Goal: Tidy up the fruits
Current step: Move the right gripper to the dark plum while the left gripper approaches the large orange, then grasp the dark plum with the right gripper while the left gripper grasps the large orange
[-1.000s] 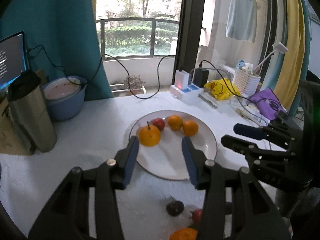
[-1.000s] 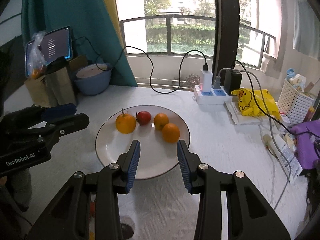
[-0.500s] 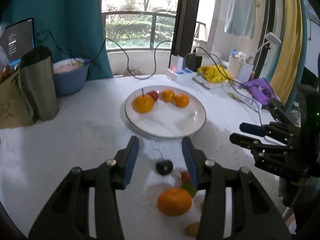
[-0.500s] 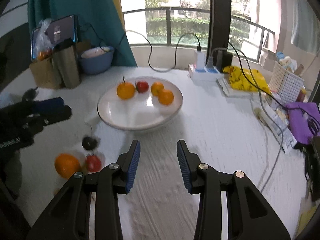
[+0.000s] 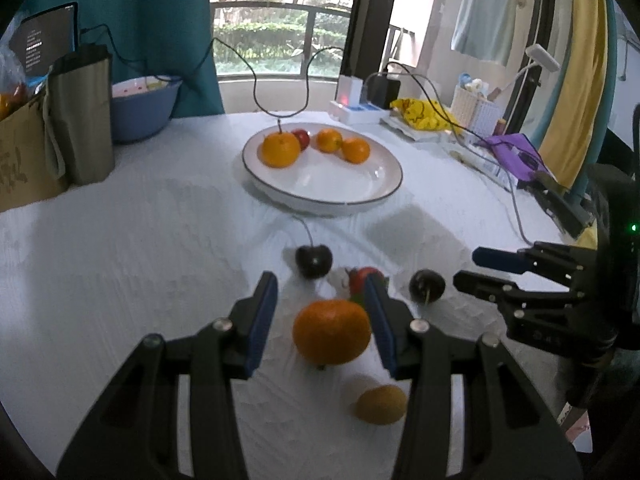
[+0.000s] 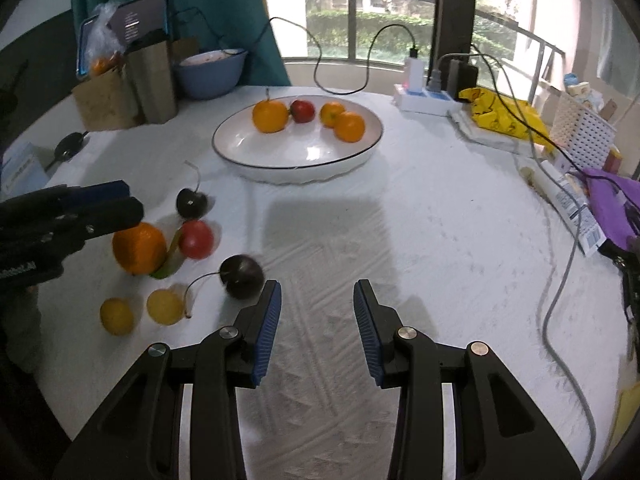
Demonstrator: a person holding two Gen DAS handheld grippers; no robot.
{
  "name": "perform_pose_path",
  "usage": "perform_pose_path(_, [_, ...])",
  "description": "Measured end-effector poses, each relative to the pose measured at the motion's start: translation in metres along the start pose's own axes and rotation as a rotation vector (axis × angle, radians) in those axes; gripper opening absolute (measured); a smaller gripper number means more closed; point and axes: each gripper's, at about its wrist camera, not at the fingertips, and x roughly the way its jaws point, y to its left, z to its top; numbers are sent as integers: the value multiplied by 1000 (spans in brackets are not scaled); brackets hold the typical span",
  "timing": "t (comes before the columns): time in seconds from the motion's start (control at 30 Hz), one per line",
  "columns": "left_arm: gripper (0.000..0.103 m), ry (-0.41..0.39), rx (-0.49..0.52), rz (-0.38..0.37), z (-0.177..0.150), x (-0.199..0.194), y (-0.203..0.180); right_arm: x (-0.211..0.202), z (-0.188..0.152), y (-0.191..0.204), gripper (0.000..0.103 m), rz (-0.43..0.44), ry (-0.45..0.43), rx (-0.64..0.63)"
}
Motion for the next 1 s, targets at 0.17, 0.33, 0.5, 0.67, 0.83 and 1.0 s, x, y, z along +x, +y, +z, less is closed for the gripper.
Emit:
perform_pose_path(0.17, [50, 16, -3, -11, -8, 2, 0, 3, -2, 10, 40, 29, 15, -29])
perform_pose_path(0.33, [57, 25, -7, -22, -11, 4, -1, 5, -1, 20, 40, 59, 26, -58])
perform_pose_path(0.5, [61, 48, -18, -34, -14, 8, 0, 12, 3, 26, 40, 73, 36, -81])
perform_pose_path(0.67, [61, 76, -24, -26, -15, 14, 1, 21, 8, 31, 40, 100, 48, -97])
perform_pose_path(0.83, [60, 98, -32, -36, -14, 19, 4, 26, 12, 32, 32, 117, 55, -96])
perform_pose_path(1.0, [46, 105, -25, -65, -14, 21, 2, 26, 12, 30, 30, 134, 58, -95])
